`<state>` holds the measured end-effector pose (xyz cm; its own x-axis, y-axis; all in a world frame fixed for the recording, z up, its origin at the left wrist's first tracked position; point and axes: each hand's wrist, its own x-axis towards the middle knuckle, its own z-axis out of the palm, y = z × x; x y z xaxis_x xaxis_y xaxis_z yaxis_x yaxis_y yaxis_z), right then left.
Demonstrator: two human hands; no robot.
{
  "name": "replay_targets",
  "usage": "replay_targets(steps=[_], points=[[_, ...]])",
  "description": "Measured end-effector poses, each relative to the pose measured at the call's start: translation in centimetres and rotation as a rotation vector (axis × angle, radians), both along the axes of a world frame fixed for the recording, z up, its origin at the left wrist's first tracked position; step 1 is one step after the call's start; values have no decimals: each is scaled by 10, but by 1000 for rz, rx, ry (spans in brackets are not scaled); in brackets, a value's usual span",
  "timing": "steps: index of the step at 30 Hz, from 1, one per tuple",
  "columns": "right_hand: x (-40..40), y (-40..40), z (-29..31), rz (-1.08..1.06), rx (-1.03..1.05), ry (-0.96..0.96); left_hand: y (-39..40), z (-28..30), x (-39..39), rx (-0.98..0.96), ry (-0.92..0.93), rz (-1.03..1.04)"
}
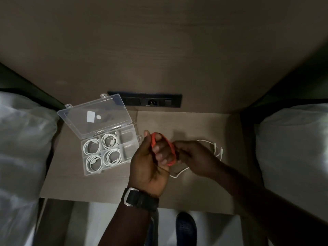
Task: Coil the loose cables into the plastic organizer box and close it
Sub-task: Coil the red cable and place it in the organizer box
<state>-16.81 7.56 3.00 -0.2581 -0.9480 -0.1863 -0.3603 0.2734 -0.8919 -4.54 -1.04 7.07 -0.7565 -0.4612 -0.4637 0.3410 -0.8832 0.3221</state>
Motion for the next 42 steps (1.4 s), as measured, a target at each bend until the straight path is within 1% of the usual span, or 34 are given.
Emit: replay_targets(steps=[3, 5, 6, 8, 10, 12, 13, 14, 15, 16, 18, 19, 20, 21, 23, 25, 27, 29, 30, 33, 35, 36, 38, 40, 42], points=[[40, 15, -9, 30, 71, 20, -9, -6, 6, 19, -84, 139], [57, 21, -6, -4, 88, 12, -14, -11, 13, -27, -178, 190], [63, 22, -3, -30, 84, 43, -15, -14, 16, -64, -241, 220], [70, 21, 7, -75, 55, 175, -10, -18, 18, -163, -369, 249], [73, 16, 19, -88, -20, 287, 0, -20, 18, -259, -474, 232], [71, 9, 28, -60, -89, 337, 6, -20, 19, -308, -502, 222], [68, 6, 30, -68, -111, 328, 6, -20, 21, -306, -485, 225], [66, 3, 31, -108, -128, 282, 4, -18, 23, -280, -447, 230], [63, 1, 30, -183, -138, 181, 1, -17, 26, -237, -396, 234], [61, -2, 29, -281, -144, 12, -1, -15, 29, -184, -341, 236], [60, -9, 27, -450, -138, -400, -4, -13, 35, -92, -247, 246], [62, -12, 24, -515, -120, -539, -4, -14, 38, -75, -223, 248], [66, -14, 21, -576, -97, -606, -5, -15, 40, -81, -214, 240], [70, -16, 18, -636, -79, -629, -5, -16, 41, -101, -214, 225], [79, -20, 12, -726, -64, -575, -5, -17, 42, -150, -247, 192], [91, -22, 8, -735, -68, -455, -5, -19, 42, -186, -310, 185], [105, -21, 4, -645, -89, -292, -7, -24, 45, -244, -415, 185], [118, -20, 1, -500, -105, -171, -10, -30, 52, -270, -492, 177], [122, -19, 0, -448, -94, -126, -10, -32, 55, -260, -503, 167], [121, -22, -9, -424, -11, -27, -6, -37, 65, -189, -485, 133], [120, -27, -16, -370, 42, 38, -5, -42, 70, -152, -490, 131], [121, -30, -20, -335, 58, 63, -6, -46, 72, -145, -499, 136], [125, -35, -28, -319, 78, 50, -9, -53, 74, -139, -549, 139], [124, -39, -38, -358, 98, 8, -15, -60, 77, -134, -621, 110], [116, -45, -48, -396, 118, -13, -24, -65, 83, -163, -685, 30]])
